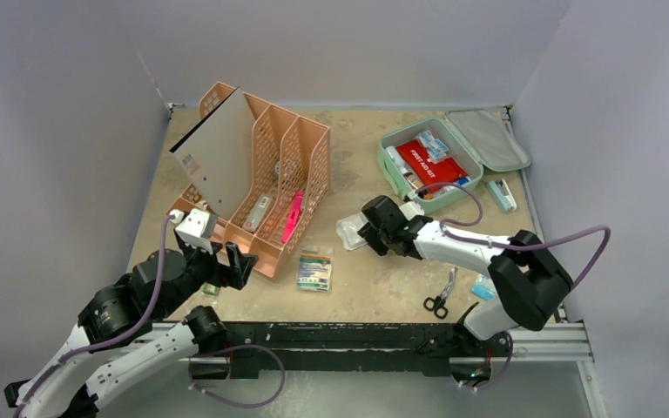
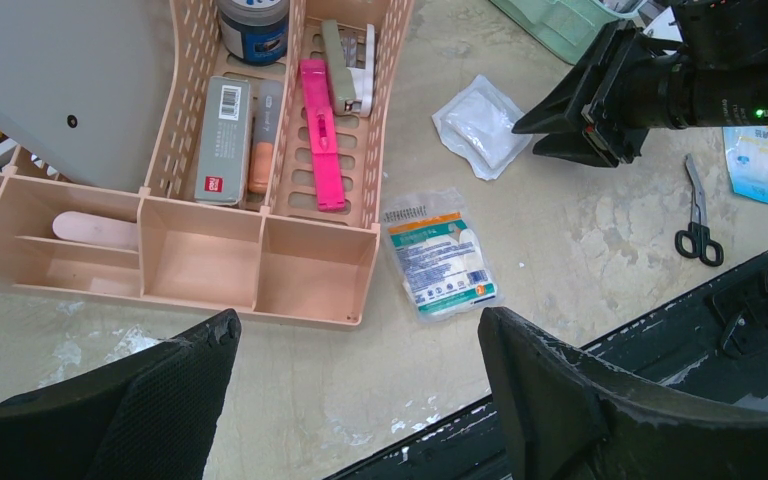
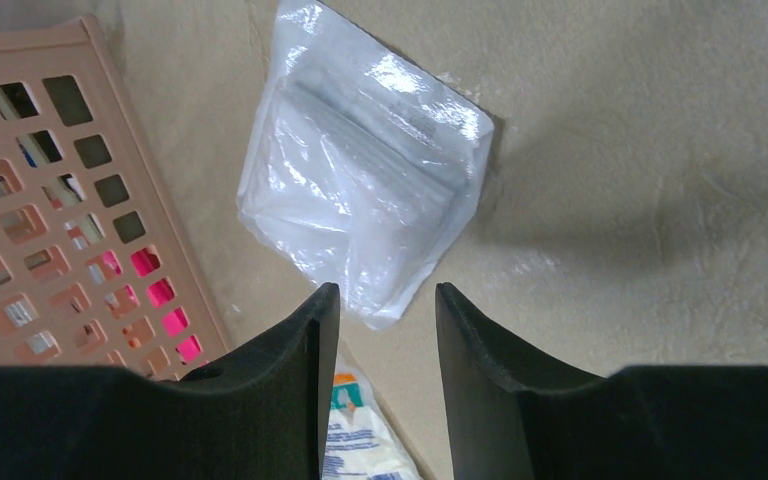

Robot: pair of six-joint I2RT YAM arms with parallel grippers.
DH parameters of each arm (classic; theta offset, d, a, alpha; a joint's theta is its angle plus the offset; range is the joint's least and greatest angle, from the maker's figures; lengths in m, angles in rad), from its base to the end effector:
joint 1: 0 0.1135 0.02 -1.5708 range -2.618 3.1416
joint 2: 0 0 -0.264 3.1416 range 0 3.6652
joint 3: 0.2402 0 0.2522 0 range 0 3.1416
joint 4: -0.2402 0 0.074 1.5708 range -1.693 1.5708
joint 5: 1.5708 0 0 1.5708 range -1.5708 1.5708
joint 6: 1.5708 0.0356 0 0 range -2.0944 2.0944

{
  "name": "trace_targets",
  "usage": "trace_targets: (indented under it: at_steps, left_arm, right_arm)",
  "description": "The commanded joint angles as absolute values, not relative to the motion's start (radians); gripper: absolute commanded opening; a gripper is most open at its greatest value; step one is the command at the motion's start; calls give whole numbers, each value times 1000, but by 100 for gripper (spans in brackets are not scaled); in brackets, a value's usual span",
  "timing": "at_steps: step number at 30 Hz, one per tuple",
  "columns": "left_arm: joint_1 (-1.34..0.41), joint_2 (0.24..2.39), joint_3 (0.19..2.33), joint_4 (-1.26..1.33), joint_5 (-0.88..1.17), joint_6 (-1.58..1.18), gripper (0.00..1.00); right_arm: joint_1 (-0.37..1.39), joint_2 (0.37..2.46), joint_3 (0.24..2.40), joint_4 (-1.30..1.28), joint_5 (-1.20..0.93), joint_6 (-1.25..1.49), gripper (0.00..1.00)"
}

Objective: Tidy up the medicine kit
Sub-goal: Pick up the medical item at the center of the board.

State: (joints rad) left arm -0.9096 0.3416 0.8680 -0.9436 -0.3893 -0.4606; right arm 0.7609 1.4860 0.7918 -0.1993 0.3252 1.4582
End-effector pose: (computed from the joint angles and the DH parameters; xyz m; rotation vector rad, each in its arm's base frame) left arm 0.0418 -0.0317 0.3336 0.1927 1.9811 -0.5114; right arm 0.2192 0.1930 0.1820 0.9868 2.2931 0.6041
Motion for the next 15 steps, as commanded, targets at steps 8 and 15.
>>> trace_targets:
  at_steps: [8, 15]
  left_arm:
    - [-907, 336, 870, -917, -397, -451, 88]
    - [-907, 327, 870, -919, -402, -453, 88]
  right_arm:
    - [759, 1556, 810, -153, 380, 1565, 41]
    - [760, 1595, 822, -154, 382, 1563, 30]
